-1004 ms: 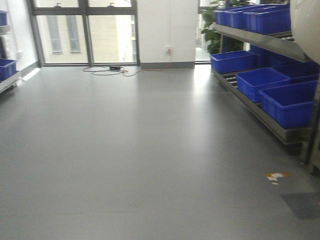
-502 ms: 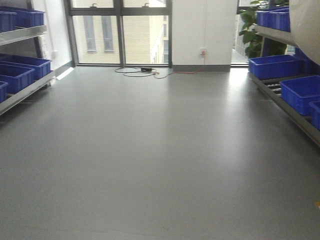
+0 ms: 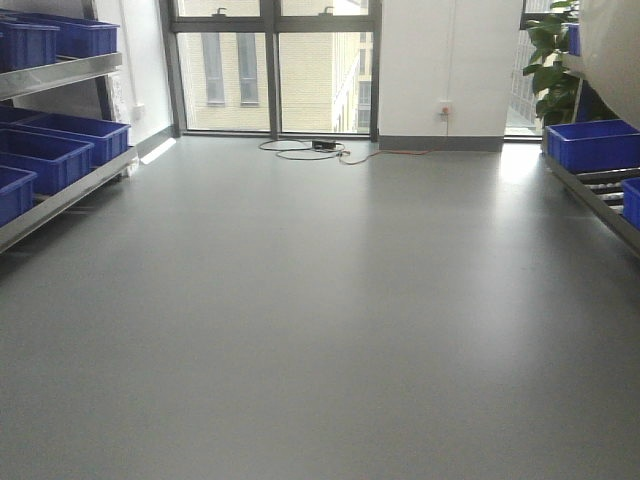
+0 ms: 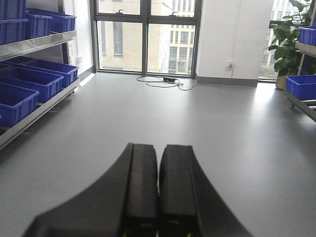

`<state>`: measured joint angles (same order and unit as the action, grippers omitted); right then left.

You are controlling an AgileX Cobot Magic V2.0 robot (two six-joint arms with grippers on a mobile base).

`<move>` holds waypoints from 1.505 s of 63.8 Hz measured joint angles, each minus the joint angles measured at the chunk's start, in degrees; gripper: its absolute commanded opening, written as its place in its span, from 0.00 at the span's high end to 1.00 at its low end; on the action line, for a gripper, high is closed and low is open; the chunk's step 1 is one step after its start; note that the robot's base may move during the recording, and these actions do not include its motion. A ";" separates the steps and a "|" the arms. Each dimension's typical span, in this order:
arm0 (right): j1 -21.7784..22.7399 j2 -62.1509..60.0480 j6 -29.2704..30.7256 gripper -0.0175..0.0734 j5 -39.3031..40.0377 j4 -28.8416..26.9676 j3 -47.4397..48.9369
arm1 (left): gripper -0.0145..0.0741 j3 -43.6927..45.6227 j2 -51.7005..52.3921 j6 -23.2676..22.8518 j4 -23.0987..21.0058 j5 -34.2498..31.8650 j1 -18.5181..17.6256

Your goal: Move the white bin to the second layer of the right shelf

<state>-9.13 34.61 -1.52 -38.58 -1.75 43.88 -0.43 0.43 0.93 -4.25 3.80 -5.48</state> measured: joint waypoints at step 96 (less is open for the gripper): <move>0.00 0.00 0.00 0.75 0.00 0.00 0.00 | 0.74 0.00 0.00 0.00 0.00 0.00 0.00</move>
<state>-9.13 34.61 -1.52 -38.58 -1.75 43.88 -0.43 0.43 0.93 -4.25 3.80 -5.48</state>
